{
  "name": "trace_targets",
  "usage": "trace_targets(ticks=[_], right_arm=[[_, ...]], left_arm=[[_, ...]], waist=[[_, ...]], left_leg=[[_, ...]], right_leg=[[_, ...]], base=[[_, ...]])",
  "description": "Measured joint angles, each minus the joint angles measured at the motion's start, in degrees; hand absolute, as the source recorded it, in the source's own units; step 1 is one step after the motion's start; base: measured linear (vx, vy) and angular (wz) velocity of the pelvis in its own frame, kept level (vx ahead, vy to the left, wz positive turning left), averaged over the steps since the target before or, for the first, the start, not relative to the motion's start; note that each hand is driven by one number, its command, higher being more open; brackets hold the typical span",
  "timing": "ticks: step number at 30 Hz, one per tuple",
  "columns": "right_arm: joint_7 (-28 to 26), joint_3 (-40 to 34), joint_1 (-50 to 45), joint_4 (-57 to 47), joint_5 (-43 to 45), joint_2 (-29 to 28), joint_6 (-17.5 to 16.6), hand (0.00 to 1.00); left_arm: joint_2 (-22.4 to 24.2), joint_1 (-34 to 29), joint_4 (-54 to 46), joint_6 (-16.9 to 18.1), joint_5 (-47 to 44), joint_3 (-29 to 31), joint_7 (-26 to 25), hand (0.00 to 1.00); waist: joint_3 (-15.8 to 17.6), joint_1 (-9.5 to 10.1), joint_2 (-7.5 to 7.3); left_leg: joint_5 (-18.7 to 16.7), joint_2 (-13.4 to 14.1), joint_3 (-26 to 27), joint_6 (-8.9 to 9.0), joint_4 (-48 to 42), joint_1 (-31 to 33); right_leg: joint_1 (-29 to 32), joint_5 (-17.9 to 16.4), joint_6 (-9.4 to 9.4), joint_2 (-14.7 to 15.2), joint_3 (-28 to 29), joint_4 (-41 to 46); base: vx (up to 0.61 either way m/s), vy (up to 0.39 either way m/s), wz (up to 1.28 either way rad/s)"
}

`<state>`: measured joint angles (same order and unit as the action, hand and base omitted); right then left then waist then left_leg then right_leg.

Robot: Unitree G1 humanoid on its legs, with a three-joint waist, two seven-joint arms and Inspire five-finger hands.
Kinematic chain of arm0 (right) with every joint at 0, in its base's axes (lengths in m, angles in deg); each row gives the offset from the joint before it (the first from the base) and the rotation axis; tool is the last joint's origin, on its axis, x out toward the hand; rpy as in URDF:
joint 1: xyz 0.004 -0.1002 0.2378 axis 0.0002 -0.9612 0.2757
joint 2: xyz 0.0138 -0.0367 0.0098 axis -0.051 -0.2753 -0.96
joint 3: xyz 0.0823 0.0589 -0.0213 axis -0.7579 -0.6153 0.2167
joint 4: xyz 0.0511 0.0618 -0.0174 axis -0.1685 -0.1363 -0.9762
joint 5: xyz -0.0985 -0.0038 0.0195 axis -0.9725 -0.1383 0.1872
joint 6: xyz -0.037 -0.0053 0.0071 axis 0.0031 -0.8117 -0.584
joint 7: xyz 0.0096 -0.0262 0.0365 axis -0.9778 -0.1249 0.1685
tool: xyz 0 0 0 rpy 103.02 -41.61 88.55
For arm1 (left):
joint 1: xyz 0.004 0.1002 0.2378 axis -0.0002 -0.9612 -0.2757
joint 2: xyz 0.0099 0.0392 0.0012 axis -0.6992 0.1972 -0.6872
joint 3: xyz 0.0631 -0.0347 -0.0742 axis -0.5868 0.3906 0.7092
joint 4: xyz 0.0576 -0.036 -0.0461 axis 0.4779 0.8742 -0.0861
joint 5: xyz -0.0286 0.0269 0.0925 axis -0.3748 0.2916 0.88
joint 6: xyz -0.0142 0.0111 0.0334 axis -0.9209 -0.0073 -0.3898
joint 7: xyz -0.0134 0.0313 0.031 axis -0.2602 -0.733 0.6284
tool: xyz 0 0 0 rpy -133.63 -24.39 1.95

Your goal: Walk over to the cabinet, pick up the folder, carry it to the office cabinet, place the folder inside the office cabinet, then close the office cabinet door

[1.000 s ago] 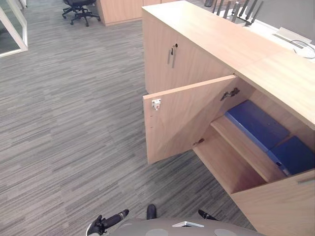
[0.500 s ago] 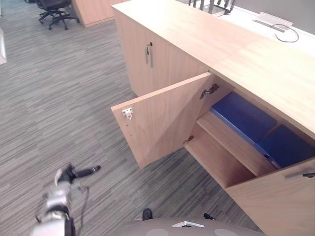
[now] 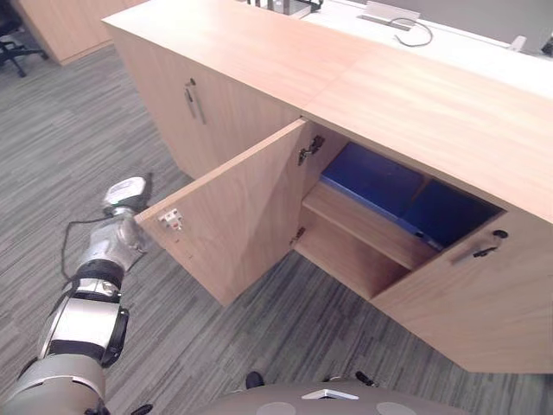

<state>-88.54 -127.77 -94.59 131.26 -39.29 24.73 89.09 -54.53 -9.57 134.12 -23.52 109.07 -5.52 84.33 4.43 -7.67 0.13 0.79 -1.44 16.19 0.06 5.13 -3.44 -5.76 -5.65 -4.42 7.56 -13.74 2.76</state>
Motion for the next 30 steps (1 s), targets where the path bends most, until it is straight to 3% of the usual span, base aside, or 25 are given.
trace_targets(ticks=[4,10,14,19,22,26,30], right_arm=[[0.3,1.8,-0.5,-0.1,0.4,0.1,-1.1,1.00],[2.6,5.4,-0.5,-1.7,0.4,0.1,-2.4,1.00],[2.9,7.2,-0.6,-1.8,-0.9,0.3,-2.3,1.00],[-2.3,11.3,-0.6,-4.3,-17.0,2.8,-2.1,1.00],[-5.7,19.0,-0.6,-7.6,-25.7,5.2,-2.4,1.00],[-12.2,36.3,-0.6,-12.3,-38.6,11.3,-3.9,1.00],[-16.3,49.6,-1.3,-13.5,-45.4,17.0,-4.8,1.00]], left_arm=[[-0.1,-1.0,-4.8,0.6,3.7,-10.0,-0.3,1.00],[3.4,-6.1,-20.4,9.1,6.7,-27.4,-2.0,1.00],[6.8,-7.8,-23.9,9.9,5.8,-32.2,-0.6,1.00],[10.5,-14.1,-27.8,14.3,2.6,-37.9,4.6,1.00],[15.2,-18.9,-27.8,16.3,1.6,-41.5,7.6,1.00],[18.6,-20.6,-27.7,16.5,1.3,-45.3,10.4,1.00],[19.1,-20.3,-27.6,16.1,-1.0,-45.7,10.4,1.00]], waist=[[0.1,0.62,-0.07],[0.3,-0.02,-0.54],[0.4,-0.53,-0.77],[0.2,-2.21,-1.24],[0.1,-2.61,-2.27],[-0.1,-2.62,-3.86],[-0.1,-1.78,-3.58]], left_leg=[[0.0,0.0,0.0,0.00,0.1,0.3],[0.4,-0.8,0.0,-0.54,0.1,1.0],[0.5,-1.4,0.0,-0.82,0.1,1.0],[0.7,-1.8,-1.0,-1.11,0.1,0.9],[0.9,-1.8,-1.3,-1.36,0.1,0.8],[1.3,-1.7,-1.3,-1.15,0.1,0.1],[1.5,-1.7,-1.2,-0.92,0.1,0.0]], right_leg=[[0.7,0.1,-0.10,0.1,-0.2,0.2],[1.3,0.5,-0.78,0.9,-0.9,-0.1],[0.5,0.6,-1.13,1.3,-1.8,-1.4],[-0.4,0.6,-1.61,1.6,-3.3,-2.0],[-0.8,0.6,-1.64,1.6,-3.6,-2.0],[-1.5,0.6,-1.63,1.5,-3.9,-1.6],[-1.0,0.4,-1.62,1.8,-3.7,-0.8]], base=[[-0.08,-0.010,0.03],[-0.06,0.021,-0.01],[-0.02,0.009,0.00],[0.00,-0.005,0.10],[0.00,-0.011,0.09],[-0.04,-0.012,0.03],[-0.06,0.019,0.00]])
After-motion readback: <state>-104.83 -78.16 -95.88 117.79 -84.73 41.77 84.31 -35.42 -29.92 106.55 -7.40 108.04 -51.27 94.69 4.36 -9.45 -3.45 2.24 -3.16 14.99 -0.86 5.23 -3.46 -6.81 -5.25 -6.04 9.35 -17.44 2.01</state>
